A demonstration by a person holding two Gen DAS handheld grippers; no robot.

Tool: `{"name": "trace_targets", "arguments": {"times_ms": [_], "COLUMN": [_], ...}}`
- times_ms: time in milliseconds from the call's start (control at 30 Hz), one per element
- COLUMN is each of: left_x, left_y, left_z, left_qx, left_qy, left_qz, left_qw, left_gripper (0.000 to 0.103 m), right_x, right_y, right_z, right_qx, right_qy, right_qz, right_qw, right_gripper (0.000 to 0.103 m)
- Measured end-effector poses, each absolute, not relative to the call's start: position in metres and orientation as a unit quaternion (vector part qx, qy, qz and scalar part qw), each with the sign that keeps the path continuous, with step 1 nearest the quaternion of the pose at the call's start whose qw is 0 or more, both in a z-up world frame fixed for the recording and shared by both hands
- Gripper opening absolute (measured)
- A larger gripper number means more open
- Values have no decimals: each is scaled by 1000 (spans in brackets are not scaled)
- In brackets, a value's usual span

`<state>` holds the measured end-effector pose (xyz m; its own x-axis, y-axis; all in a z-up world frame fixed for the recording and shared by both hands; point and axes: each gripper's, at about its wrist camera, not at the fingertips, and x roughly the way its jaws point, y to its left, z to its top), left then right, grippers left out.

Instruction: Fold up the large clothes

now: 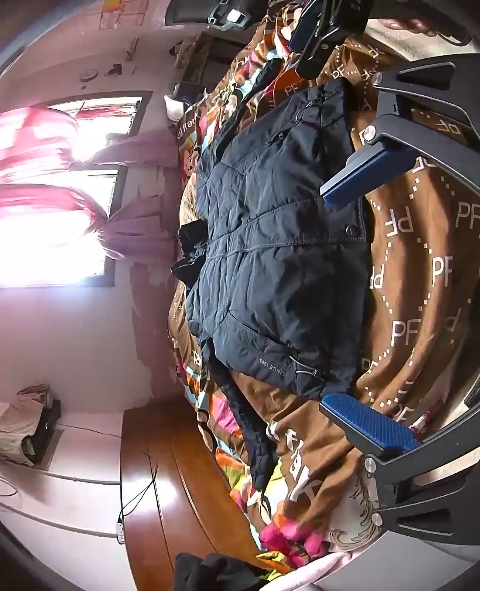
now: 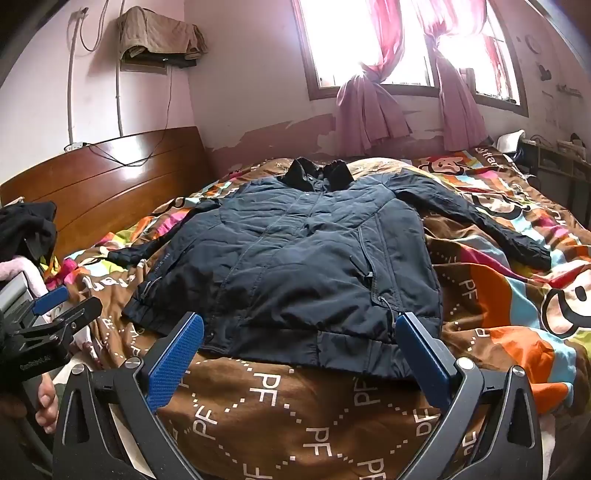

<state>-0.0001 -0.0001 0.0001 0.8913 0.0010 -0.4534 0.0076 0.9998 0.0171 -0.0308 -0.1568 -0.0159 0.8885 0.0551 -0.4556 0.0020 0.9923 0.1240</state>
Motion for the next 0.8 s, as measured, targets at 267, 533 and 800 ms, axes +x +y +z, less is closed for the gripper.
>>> {"name": "trace_targets", "arguments": {"times_ms": [267,533,800], "left_x": [1,0,0], "left_y": [1,1,1], "left_z": [0,0,1], "left_qx": [5,6,7], "left_qy": [236,234,233], "left_qz": [-5,-6,-5], "left_qw": [972,972,972], "left_gripper": [103,103,103], "right_x": [-30,-32,-32], "right_y": [-157,-155,-156], "right_z": [-17,-17,-17], "right_qx": [64,61,63], "right_qy": [237,229,230], "right_qz": [15,19,20], "right_qw": [969,971,971], "right_gripper": [102,102,102]}}
